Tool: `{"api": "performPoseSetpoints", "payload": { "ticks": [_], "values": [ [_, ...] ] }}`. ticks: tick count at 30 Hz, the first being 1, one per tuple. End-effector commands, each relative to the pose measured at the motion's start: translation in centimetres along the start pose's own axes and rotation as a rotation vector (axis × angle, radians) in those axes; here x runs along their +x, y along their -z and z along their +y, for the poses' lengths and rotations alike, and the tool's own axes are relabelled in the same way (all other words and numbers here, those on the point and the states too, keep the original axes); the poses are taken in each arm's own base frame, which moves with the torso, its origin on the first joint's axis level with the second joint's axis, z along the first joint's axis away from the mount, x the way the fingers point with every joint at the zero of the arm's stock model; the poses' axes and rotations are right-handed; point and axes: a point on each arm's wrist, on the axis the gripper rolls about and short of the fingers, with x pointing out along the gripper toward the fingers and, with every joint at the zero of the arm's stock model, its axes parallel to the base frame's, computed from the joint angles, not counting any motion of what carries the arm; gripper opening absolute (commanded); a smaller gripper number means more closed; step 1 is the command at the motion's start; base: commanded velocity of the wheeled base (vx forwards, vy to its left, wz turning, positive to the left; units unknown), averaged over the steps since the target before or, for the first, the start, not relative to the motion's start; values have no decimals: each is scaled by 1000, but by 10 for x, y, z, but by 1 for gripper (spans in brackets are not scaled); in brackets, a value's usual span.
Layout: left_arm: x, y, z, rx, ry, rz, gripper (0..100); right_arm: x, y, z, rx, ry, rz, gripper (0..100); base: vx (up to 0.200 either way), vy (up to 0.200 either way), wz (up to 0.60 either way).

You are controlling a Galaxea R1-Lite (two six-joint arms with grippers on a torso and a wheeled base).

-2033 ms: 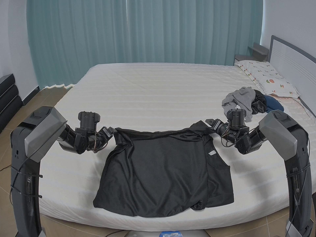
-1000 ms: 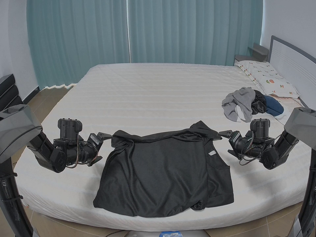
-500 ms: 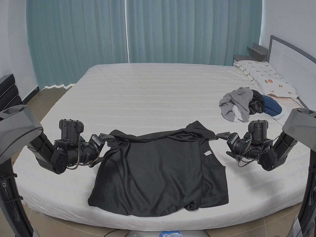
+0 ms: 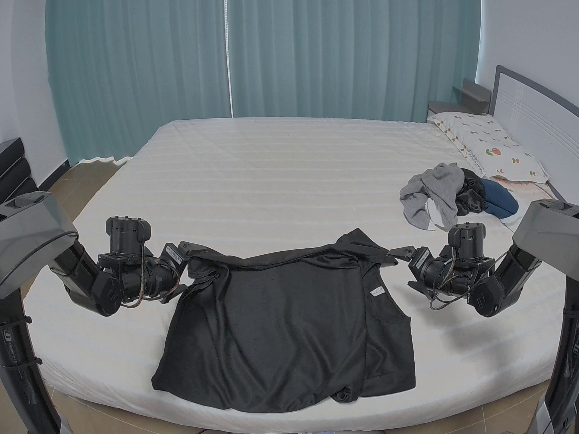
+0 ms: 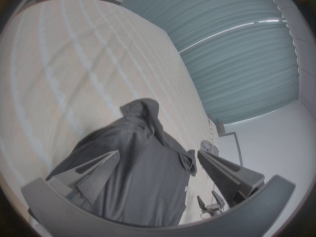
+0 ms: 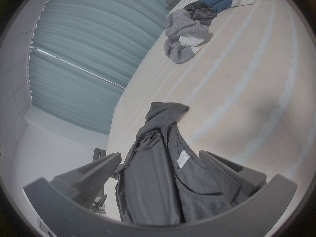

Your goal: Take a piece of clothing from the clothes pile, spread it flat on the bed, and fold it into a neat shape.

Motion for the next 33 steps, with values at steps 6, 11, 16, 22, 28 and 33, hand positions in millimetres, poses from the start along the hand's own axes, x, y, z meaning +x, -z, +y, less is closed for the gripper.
{"api": "performPoseSetpoints", "payload": {
  "ticks": [6,11,16,22,28,33],
  "values": [
    [32,-26,9,27,-22,-57,100,1,2,-2,1,7,8,100,0,0,0],
    [59,-32,18,127,-39,-73,100,3,4,-5,4,17,13,100,0,0,0],
    [76,-34,25,185,-60,-89,100,4,4,-6,4,19,15,100,0,0,0],
    [81,-28,30,222,-69,-74,100,4,5,-6,3,19,18,100,0,0,0],
    [86,-29,32,225,-64,-72,0,5,15,-4,-5,20,43,100,0,0,0],
    [95,-33,36,229,-53,-99,0,6,15,-1,-13,15,35,100,0,0,0]
  ]
}}
